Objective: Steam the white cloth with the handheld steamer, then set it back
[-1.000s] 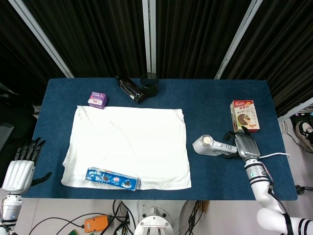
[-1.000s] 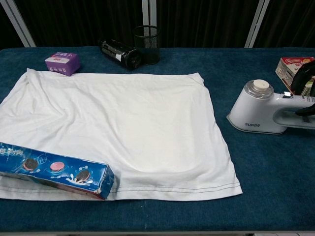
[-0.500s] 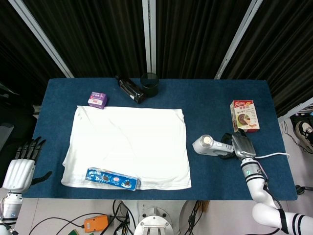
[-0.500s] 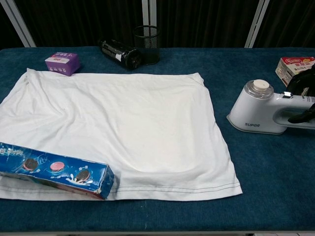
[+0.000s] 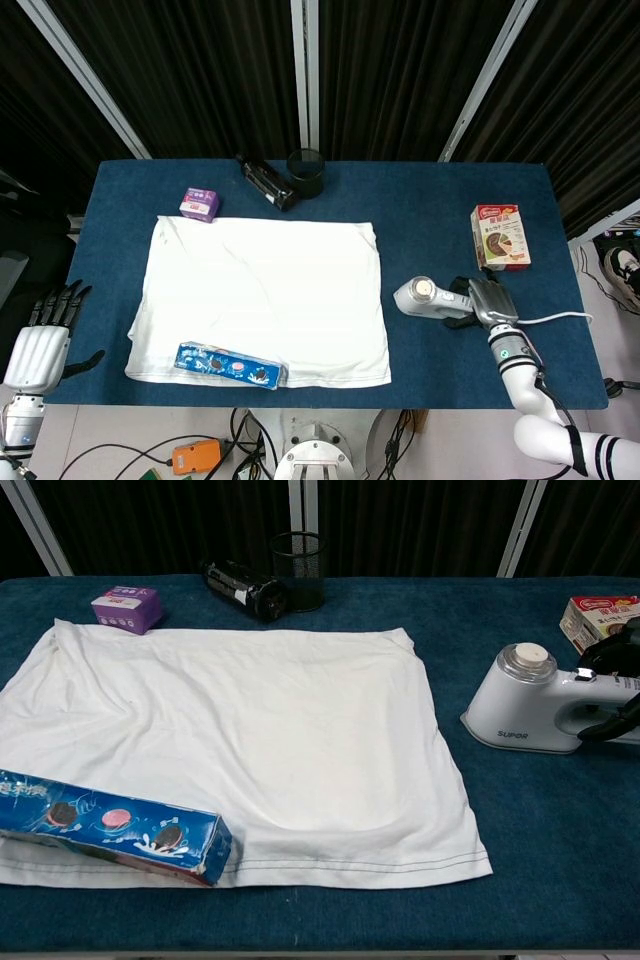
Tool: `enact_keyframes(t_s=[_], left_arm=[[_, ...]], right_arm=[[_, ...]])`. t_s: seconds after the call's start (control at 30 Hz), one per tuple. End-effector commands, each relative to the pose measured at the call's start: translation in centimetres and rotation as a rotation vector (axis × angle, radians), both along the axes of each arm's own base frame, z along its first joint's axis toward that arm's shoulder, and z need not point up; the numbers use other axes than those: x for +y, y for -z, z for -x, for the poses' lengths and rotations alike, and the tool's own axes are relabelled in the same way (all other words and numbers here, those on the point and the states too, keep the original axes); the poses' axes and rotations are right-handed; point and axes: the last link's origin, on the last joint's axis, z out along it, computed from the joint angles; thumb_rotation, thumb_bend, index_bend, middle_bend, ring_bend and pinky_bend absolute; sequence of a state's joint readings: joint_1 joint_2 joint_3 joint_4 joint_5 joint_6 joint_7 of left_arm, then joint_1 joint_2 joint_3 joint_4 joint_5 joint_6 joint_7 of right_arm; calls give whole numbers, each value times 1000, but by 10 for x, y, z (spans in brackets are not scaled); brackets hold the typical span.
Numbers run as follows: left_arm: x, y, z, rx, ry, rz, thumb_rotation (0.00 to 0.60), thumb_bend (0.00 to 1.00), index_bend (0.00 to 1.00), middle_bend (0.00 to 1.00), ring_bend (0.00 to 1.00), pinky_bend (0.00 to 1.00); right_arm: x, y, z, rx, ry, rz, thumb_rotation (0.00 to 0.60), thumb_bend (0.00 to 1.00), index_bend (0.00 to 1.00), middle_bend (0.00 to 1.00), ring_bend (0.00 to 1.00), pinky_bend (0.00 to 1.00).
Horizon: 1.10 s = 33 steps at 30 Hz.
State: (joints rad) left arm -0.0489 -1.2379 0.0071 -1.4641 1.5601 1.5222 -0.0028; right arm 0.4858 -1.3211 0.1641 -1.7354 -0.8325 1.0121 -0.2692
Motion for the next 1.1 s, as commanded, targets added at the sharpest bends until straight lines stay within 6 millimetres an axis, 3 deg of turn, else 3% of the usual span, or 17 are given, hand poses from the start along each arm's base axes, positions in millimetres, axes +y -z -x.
enact_keyframes(t_s=[0.03,0.43,0.7,0.83,1.03,1.1], left_arm=[[0,0,0,-2,1,0,600,85,2,27,0,0],[4,4,1,-12,2,7,600,85,3,26,0,0],[5,4,2,-13,3,5,600,85,3,26,0,0],[5,5,2,-14,3,5,600,85,3,26,0,0],[6,4,3,-17,1,0,600,85,3,26,0,0],[6,4,4,-16,0,-2,600,85,2,27,0,0]], right_arm=[[1,1,0,-1,6,-6,600,0,572,589,630,0],[4,6,3,-23,40,-30,600,0,621,624,683,0],[4,10,5,-36,40,-38,600,19,747,718,790,14],[1,10,4,-46,31,-31,600,71,799,758,828,136],[-4,10,4,-71,13,-17,600,149,867,806,878,495],[-6,10,4,-86,-1,-18,600,194,877,809,884,570]])
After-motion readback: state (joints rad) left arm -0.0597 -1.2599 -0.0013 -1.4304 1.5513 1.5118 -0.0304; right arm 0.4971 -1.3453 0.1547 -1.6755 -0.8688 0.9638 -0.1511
